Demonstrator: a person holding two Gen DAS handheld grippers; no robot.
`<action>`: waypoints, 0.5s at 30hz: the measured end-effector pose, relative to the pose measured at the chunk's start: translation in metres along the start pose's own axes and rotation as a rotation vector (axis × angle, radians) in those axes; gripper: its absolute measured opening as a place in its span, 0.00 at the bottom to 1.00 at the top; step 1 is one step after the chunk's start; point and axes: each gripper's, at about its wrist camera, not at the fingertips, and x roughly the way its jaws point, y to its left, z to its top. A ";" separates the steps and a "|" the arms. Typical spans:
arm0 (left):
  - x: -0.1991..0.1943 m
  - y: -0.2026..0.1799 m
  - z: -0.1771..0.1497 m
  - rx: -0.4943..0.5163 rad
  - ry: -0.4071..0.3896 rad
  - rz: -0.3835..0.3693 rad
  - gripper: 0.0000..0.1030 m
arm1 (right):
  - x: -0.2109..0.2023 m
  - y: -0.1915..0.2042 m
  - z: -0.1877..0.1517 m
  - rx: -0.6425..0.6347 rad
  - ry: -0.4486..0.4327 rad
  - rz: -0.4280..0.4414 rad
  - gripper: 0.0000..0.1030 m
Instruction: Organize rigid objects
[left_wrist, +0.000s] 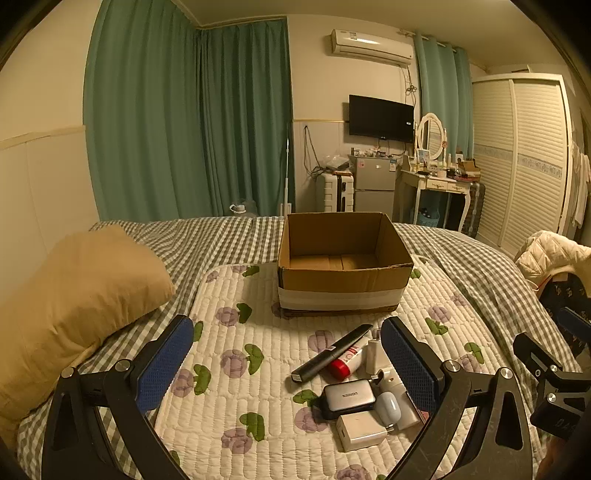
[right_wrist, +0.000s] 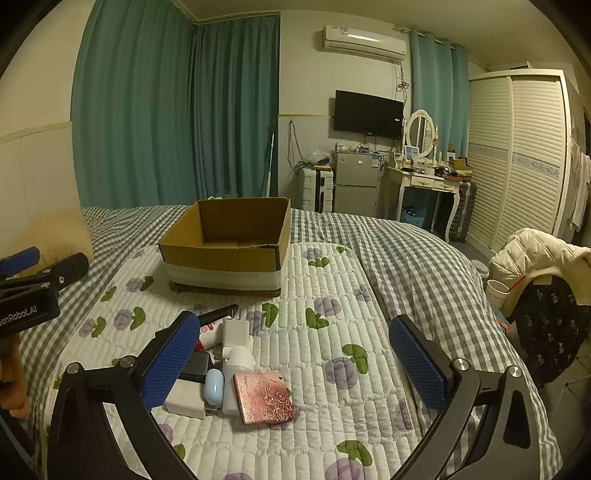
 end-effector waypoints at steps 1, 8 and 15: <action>0.000 0.001 0.000 -0.001 0.000 0.001 1.00 | 0.000 0.000 0.000 0.000 0.000 0.001 1.00; 0.001 0.003 0.000 -0.003 -0.002 0.004 1.00 | -0.004 0.000 0.001 0.000 -0.008 0.004 1.00; -0.002 0.005 0.001 -0.005 -0.019 0.015 1.00 | -0.004 0.000 0.001 0.000 -0.008 0.002 1.00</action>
